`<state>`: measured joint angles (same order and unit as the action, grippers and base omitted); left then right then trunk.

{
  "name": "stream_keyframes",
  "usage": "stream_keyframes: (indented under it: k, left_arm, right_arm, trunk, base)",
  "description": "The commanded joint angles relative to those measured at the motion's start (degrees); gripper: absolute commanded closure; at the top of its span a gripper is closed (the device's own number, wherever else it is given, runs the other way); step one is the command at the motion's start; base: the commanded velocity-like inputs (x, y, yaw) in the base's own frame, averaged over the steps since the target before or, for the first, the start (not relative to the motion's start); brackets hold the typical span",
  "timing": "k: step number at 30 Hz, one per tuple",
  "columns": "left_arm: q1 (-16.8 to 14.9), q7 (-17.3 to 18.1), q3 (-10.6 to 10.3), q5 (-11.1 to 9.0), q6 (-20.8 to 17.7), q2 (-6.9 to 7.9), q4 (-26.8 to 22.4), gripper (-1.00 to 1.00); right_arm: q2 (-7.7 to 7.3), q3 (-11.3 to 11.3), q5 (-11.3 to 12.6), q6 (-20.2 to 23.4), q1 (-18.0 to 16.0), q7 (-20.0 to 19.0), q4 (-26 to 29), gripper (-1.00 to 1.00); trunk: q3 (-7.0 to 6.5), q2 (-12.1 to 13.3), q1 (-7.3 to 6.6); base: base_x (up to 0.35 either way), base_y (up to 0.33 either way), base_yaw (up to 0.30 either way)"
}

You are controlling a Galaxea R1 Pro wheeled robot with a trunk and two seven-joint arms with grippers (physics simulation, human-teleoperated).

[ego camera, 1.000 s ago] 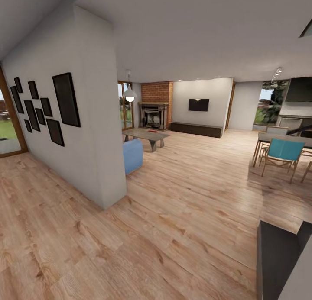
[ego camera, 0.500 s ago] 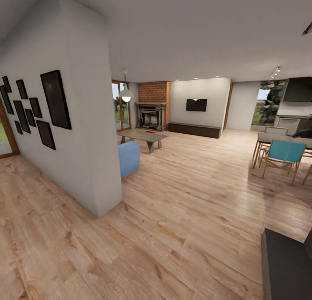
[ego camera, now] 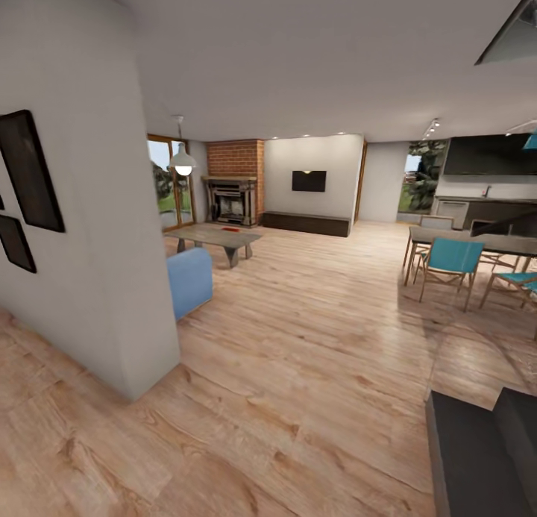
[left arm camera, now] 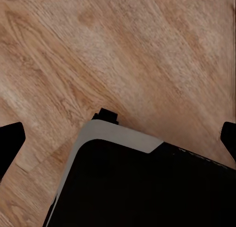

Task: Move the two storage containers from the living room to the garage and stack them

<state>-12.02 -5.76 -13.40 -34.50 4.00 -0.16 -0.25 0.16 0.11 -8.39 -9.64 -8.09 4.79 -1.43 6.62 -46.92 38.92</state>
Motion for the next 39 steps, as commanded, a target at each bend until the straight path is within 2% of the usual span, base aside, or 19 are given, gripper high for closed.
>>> stream_keyframes:
  k: [1,20,39]
  left_arm:
    - [0.0,-0.2,-0.5,-0.4,0.1,-0.01,0.0,-1.0]
    - [0.0,-0.2,-0.5,-0.4,0.1,-0.01,0.0,-1.0]
    - [0.0,-0.2,-0.5,-0.4,0.1,0.03,0.0,-1.0]
  right_arm:
    - [0.02,0.0,-0.6,-0.2,-0.1,0.4,-0.2,-1.0]
    - [-0.07,0.0,-0.6,-0.2,-0.1,0.4,-0.2,-1.0]
    - [-0.07,0.0,-0.7,-0.2,-0.1,0.2,-0.1,-1.0]
  trunk:
    - [0.09,-0.1,0.04]
    - [0.09,-0.1,0.04]
    - [0.09,-0.1,0.04]
  base:
    - [0.325,0.0,-0.248]
    - [0.325,0.0,-0.247]
    - [0.325,0.0,-0.019]
